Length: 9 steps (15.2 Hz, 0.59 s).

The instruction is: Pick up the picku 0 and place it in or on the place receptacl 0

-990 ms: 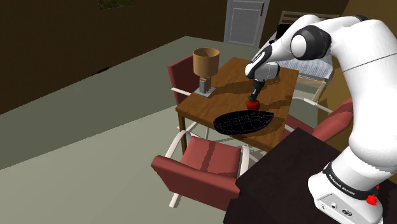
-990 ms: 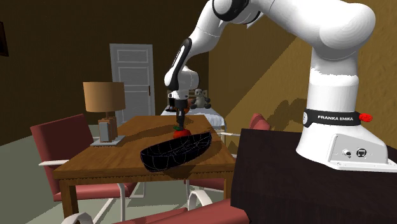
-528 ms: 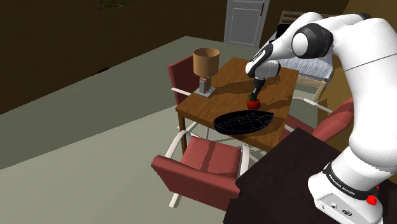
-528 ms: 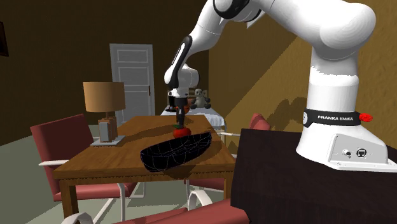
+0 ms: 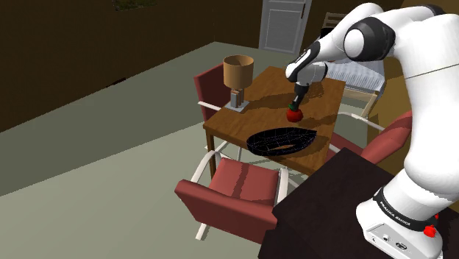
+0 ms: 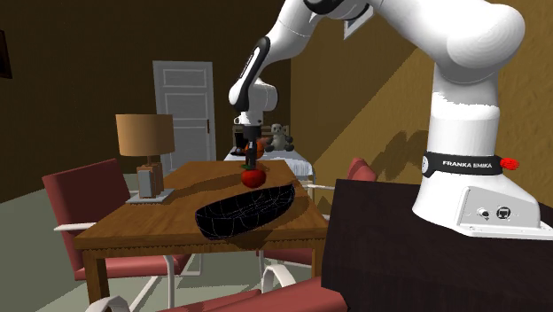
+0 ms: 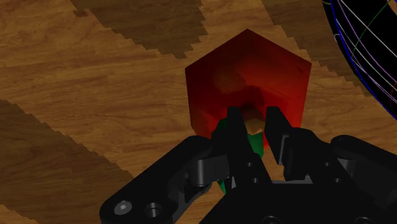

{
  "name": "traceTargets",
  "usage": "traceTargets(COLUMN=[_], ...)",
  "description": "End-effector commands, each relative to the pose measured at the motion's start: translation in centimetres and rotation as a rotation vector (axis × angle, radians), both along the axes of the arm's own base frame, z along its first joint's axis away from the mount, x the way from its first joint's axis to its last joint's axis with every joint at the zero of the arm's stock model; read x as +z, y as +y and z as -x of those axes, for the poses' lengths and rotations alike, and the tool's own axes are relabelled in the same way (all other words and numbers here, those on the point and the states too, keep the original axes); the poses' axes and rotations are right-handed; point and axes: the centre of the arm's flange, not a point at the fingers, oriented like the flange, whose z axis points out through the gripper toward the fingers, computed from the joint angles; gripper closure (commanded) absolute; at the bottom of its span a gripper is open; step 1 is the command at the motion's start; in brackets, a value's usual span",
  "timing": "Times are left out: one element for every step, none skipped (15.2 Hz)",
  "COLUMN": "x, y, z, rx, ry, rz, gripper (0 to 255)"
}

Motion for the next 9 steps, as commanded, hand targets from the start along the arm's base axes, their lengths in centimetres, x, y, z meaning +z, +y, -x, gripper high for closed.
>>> traceTargets(x=[1.1, 1.7, 2.2, 2.7, 3.3, 3.8, 4.3, 4.8, 5.4], y=[0.0, 0.0, 0.0, 0.0, 0.0, 0.0, 0.0, 0.0, 0.0], z=[0.0, 0.0, 0.0, 0.0, 0.0, 0.0, 0.0, 0.0, 0.0], rx=[0.0, 0.0, 0.0, 0.0, 0.0, 0.0, 0.0, 0.0, 0.0], ry=[0.0, 0.0, 0.0, 0.0, 0.0, 0.0, 0.0, 0.0, 0.0], rz=[0.0, 0.0, 0.0, 0.0, 0.0, 0.0, 0.0, 0.0, 0.0], gripper=[255, 255, 255, 255, 255, 255, 255, 255, 255])
